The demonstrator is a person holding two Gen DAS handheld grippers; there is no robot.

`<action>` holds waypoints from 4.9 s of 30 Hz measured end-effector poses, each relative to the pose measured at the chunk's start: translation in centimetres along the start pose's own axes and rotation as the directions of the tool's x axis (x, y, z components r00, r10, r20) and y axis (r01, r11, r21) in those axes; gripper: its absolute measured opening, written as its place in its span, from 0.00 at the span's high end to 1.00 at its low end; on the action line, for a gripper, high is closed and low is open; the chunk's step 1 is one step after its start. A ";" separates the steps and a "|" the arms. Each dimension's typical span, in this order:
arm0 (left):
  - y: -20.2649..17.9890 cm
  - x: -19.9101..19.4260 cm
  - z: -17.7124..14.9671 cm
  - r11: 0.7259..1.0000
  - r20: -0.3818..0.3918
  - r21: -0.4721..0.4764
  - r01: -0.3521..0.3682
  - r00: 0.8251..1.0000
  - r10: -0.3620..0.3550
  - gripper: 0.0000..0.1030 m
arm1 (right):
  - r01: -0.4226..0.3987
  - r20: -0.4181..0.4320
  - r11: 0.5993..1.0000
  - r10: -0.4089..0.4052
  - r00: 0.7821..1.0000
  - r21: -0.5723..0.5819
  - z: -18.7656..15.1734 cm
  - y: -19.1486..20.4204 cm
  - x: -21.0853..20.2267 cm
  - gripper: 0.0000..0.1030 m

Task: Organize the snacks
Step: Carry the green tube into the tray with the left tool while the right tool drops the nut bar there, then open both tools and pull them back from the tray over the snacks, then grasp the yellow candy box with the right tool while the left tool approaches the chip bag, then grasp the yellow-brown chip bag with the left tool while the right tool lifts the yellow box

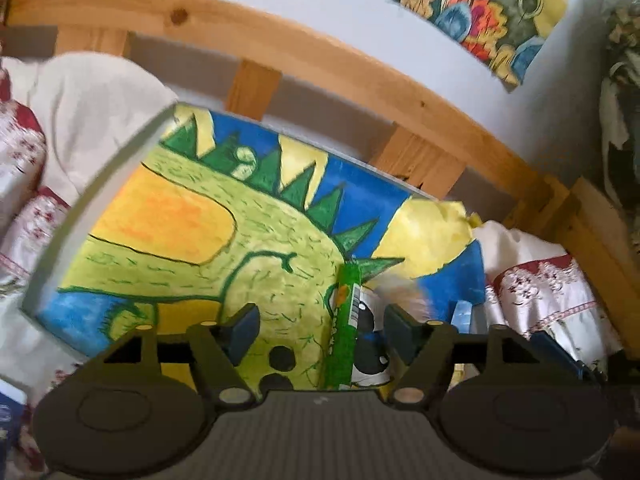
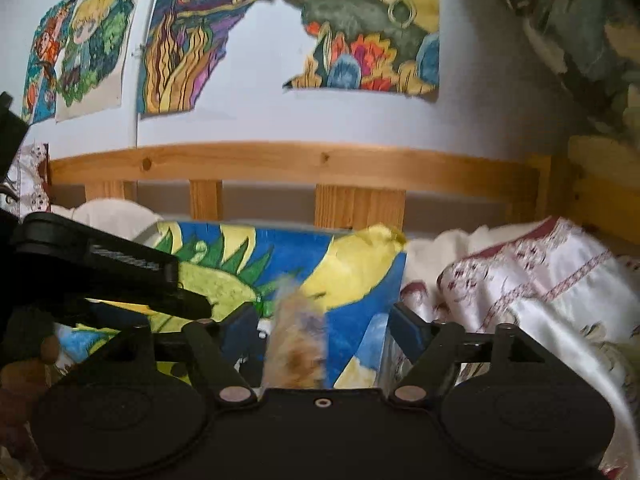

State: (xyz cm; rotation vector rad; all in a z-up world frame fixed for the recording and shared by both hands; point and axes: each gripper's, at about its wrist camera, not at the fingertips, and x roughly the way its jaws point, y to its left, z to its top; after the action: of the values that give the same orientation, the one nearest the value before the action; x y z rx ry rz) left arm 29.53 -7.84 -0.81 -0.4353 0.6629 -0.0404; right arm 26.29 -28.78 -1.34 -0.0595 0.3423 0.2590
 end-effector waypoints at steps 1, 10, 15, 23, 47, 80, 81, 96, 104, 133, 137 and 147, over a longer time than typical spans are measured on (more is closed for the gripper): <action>0.0 -0.6 0.1 1.000 0.009 0.007 -0.001 1.000 0.001 0.25 | 0.006 0.011 1.000 -0.006 1.000 -0.005 0.2 0.1 -0.4 0.25; 0.9 -7.8 -0.5 0.997 0.143 0.078 -0.022 0.990 0.011 0.05 | 0.023 0.082 1.000 -0.022 0.996 -0.010 1.1 1.6 -5.4 0.13; 1.5 -11.9 -1.8 0.994 0.216 0.101 -0.029 0.976 0.006 0.01 | 0.024 0.127 1.000 -0.023 0.992 -0.007 1.5 2.9 -9.1 0.07; 2.7 -17.2 -4.7 0.987 0.287 0.145 -0.075 0.957 0.031 0.01 | 0.030 0.161 0.999 -0.032 0.986 0.020 0.8 4.9 -14.3 0.02; 7.2 -21.0 -13.3 0.966 0.138 0.222 -0.136 0.985 0.107 0.01 | 0.064 -0.072 0.992 -0.056 0.996 0.106 -3.8 7.3 -21.5 0.01; 7.2 -18.9 -14.7 0.962 0.007 0.240 -0.133 0.991 0.136 0.01 | 0.056 -0.294 0.997 -0.040 0.955 0.046 -5.8 8.4 -18.0 0.01; 7.2 -18.9 -14.6 0.961 0.009 0.239 -0.135 0.991 0.137 0.01 | 0.057 -0.295 0.997 -0.041 0.955 0.047 -5.8 8.4 -18.0 0.01; 7.4 -16.3 -13.6 0.962 -0.023 0.247 -0.118 0.992 0.127 0.01 | 0.101 -0.367 0.989 -0.054 0.928 0.110 -5.5 6.1 -14.6 0.01; 8.0 -13.9 -13.1 0.956 -0.126 0.291 -0.036 0.989 0.076 0.01 | 0.171 -0.438 0.970 -0.080 0.895 0.171 -6.9 4.3 -11.9 0.06; 7.7 -11.6 -12.3 0.960 -0.352 0.278 0.025 0.933 0.077 0.39 | 0.067 -0.389 0.997 -0.071 0.919 -0.022 -7.4 8.2 -12.2 0.51; 7.7 -11.0 -11.9 0.970 -0.346 0.244 0.014 0.935 0.074 0.36 | 0.002 -0.368 0.994 -0.044 0.929 -0.113 -7.7 10.2 -12.6 0.51; 7.0 -11.2 -12.1 0.966 -0.350 0.259 -0.009 0.931 0.102 0.49 | -0.027 -0.359 0.995 -0.009 0.933 -0.097 -7.5 10.4 -12.7 0.51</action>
State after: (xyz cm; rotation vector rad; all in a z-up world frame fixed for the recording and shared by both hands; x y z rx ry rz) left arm 12.68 -4.11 -5.58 -0.1595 1.0194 -0.1527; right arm 9.57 -22.58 -4.25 -0.2064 0.6943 0.2745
